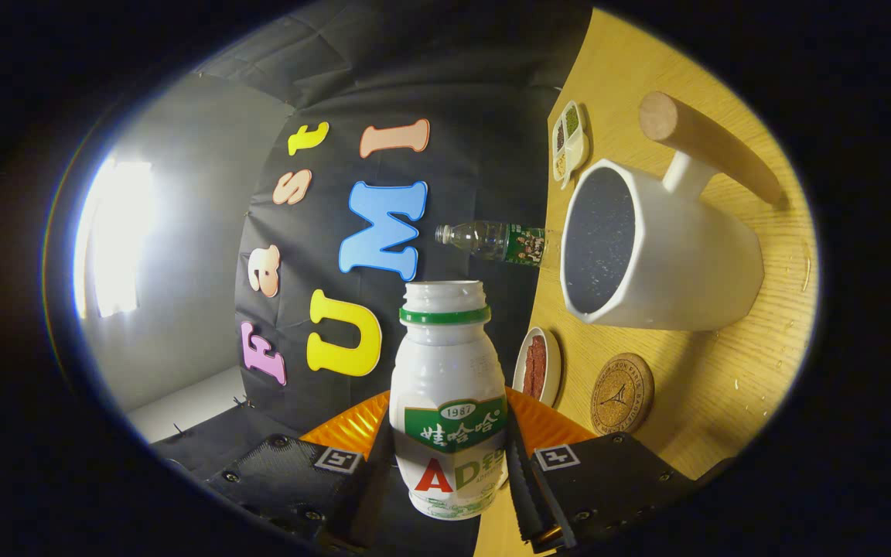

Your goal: Take the bottle from table, then pour the juice into the cup, finally place the bottle on the coaster

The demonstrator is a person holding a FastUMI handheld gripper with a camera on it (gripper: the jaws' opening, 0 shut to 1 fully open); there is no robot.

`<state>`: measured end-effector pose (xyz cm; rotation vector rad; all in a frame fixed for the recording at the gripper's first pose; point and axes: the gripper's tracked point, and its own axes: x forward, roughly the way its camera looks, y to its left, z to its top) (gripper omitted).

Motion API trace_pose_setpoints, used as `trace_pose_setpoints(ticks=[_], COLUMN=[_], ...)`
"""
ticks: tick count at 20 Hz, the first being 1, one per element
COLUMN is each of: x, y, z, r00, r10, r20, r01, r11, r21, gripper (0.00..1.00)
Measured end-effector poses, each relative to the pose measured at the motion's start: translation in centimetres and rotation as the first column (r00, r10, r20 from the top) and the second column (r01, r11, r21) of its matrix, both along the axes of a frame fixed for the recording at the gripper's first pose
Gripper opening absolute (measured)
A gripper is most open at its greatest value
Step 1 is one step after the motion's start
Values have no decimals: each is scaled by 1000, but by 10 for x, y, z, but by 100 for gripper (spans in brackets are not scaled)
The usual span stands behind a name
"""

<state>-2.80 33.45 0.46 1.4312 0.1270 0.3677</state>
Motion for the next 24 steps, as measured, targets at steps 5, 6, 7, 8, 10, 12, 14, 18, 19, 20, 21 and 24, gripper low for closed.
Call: trace_pose_setpoints(ticks=[5,6,7,8,10,12,14,18,19,20,21,24], x=[1,1,2,1,3,4,5,6,6,6,6,6], y=[-2,-2,-3,-3,-3,-4,-5,-5,-6,-5,-6,-7], z=[1,1,2,2,3,4,3,2,2,2,2,1], r00=[1000,1000,1000,1000,1000,1000,1000,999,999,999,999,998], r10=[-7,-8,-9,-10,-13,-16,-16,-17,-17,-17,-17,-19], r20=[-7,-6,-6,-7,-9,-13,-20,-33,-36,-38,-42,-53], r01=[7,8,10,11,14,17,18,21,21,22,23,27], r11=[1000,999,999,998,997,996,995,992,991,990,989,986], r21=[26,37,48,56,70,84,100,124,130,137,145,165], gripper=[66,66,66,66,66,66,66,66,66,66,66,66])
